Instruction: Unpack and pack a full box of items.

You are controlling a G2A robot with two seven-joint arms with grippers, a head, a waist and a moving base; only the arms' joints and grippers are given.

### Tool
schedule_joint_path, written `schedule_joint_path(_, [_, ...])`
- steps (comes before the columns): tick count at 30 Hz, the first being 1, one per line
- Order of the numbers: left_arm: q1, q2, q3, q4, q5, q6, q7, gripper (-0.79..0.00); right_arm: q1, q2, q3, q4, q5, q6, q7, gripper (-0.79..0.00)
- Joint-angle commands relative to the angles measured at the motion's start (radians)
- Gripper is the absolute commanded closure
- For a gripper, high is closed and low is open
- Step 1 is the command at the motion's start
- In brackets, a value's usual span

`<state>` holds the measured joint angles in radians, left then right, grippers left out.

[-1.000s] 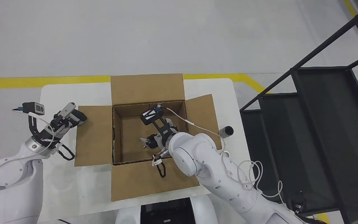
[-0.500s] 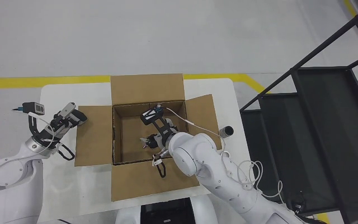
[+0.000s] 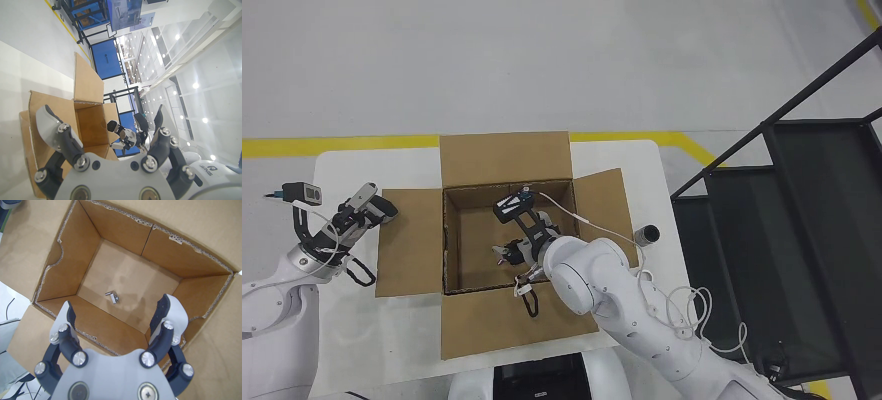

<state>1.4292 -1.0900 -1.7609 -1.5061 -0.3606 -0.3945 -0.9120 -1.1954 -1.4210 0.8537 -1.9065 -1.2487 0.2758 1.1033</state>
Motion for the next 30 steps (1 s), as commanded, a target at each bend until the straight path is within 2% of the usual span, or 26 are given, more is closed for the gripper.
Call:
schedule_joint_path(1, [0.0, 0.0, 0.0, 0.0, 0.0, 0.0, 0.0, -0.785, 0.0, 0.0, 0.0, 0.0, 0.0, 0.0, 0.0, -0.785])
schedule_joint_path(12, [0.0, 0.0, 0.0, 0.0, 0.0, 0.0, 0.0, -0.785, -0.002, 0.0, 0.005, 0.029, -0.007, 0.003, -0.024, -0.785])
schedule_joint_path(20, [0.0, 0.0, 0.0, 0.0, 0.0, 0.0, 0.0, -0.785, 0.131, -0.035, -0.082, 0.243, -0.006, -0.05, 0.01, -0.785])
schedule_joint_path(25, [0.0, 0.0, 0.0, 0.0, 0.0, 0.0, 0.0, -0.785, 0.23, -0.064, -0.131, 0.39, 0.108, -0.174, 0.081, -0.785])
schedule_joint_path(30, [0.0, 0.0, 0.0, 0.0, 0.0, 0.0, 0.0, -0.785, 0.317, -0.091, -0.167, 0.531, 0.158, -0.232, 0.1, -0.785])
